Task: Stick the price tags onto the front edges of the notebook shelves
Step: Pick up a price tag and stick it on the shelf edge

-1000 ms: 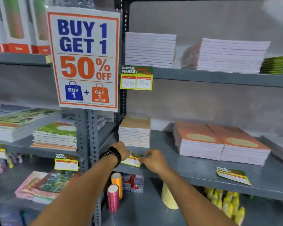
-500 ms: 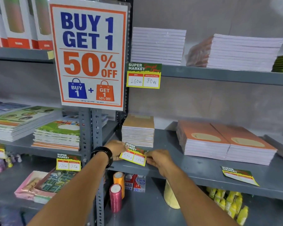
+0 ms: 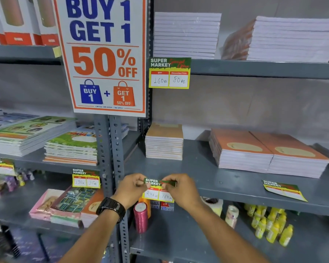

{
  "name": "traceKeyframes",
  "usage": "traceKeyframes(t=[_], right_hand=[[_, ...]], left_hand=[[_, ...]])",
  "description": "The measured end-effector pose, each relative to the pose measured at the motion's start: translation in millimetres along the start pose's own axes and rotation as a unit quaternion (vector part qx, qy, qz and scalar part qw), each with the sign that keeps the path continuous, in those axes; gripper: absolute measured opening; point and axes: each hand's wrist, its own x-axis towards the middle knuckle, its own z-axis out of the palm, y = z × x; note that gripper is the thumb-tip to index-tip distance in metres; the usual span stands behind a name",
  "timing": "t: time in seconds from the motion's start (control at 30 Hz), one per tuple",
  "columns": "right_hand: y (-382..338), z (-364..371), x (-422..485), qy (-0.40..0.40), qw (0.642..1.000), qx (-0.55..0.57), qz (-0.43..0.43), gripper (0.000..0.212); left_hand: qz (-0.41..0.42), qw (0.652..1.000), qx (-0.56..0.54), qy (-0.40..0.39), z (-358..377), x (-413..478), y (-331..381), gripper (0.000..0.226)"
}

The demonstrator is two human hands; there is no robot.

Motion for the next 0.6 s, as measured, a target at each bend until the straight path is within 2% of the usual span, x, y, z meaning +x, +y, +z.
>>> traceKeyframes(t=[0.1,0.23,0.6], right_hand=[[0.0,6.3,0.4,0.034,0.997,-0.058,-0.028,0.015],[2.2,11.3,2.6,0.033,0.993,-0.112,-0.034,0.015],[5.5,19.9,-0.3,0.059,0.980,-0.179,-0.057,0.009]], left_hand=[[0.014,1.000,0.019,0.010,2.1,-0.6,-1.3,0.013],[0.027,0.997,0.066,0.036,5.6,-1.2,-0.8,0.013],[0.032,0.975,0.204,0.087,9.5,-4.4,3.9,0.011]])
